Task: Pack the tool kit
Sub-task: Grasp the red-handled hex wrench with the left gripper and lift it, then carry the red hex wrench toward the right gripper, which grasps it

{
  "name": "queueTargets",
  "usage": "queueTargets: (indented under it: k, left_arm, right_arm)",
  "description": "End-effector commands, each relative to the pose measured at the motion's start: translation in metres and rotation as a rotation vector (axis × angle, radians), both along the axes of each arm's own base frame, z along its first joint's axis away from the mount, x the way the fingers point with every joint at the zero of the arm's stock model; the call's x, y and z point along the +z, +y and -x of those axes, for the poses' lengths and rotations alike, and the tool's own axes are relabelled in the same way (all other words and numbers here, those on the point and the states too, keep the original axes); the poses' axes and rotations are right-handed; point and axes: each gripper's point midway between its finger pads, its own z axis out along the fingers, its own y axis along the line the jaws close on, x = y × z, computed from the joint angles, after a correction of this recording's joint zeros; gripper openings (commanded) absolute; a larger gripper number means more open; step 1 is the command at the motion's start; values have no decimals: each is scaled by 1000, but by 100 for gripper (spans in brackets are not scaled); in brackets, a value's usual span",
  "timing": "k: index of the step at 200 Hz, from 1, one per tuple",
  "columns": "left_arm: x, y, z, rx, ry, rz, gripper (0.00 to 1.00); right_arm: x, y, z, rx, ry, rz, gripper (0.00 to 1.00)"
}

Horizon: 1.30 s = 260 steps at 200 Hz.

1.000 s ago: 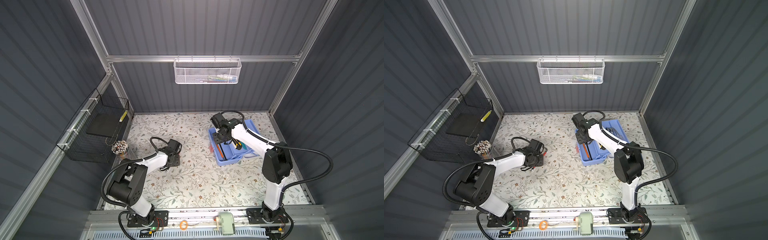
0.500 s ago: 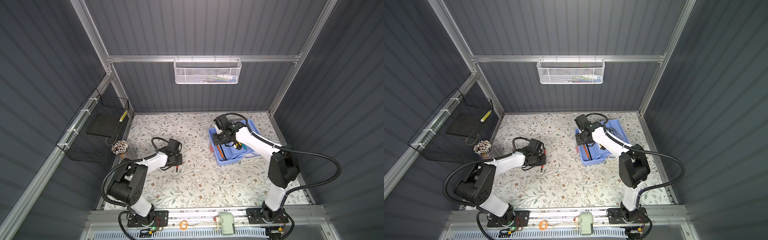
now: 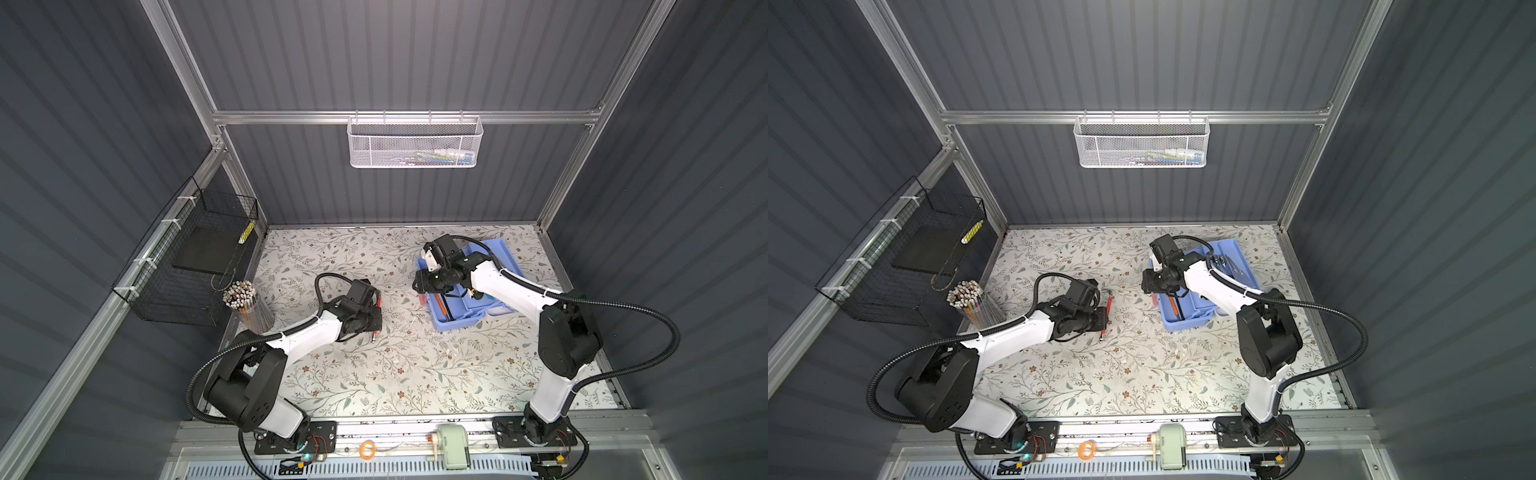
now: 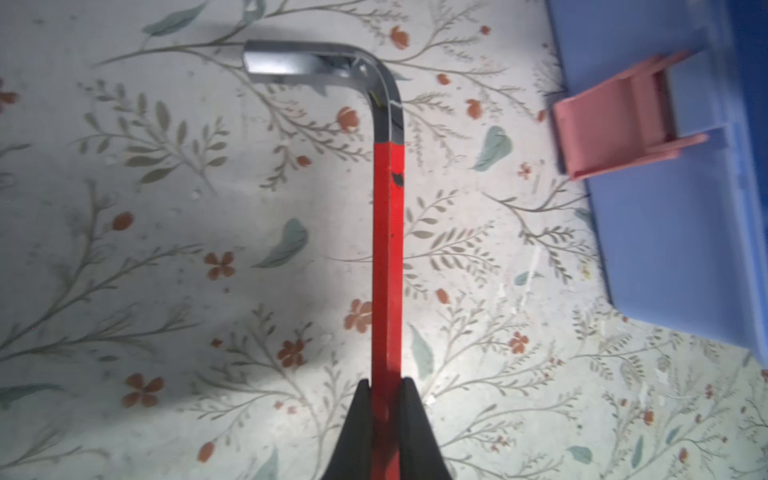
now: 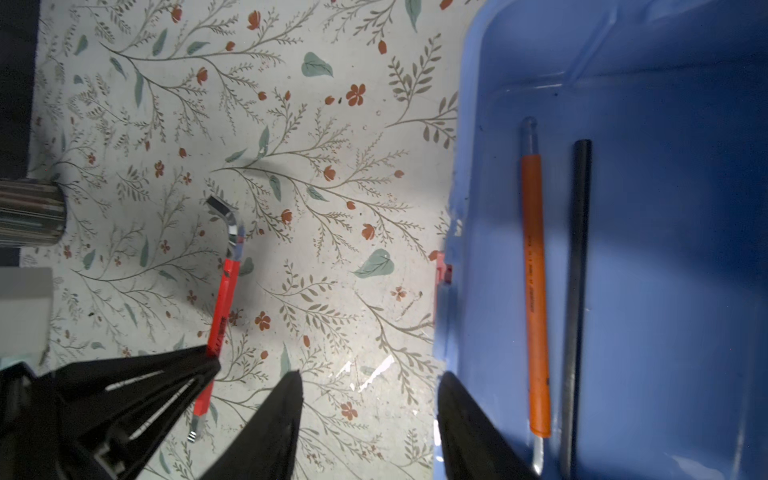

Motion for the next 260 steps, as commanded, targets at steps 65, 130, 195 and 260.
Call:
queueTargets:
  k: [65,130,195,260]
  left_arm:
    - [71,-34,-19,13,-194,184,5]
    - [82,-64,-21,-31,-218,258,5]
    - [94,-86,-18,-73,-241,323,5]
    - [98,-93,-15,-82,-256,377,8]
  right_arm:
    - [9,30,10,24,76,-201,52]
    - [17,50,10,56,67,-270,51]
    - [16,54,10,56,75,-283,47]
    - [20,55,11,58,76,-301,16]
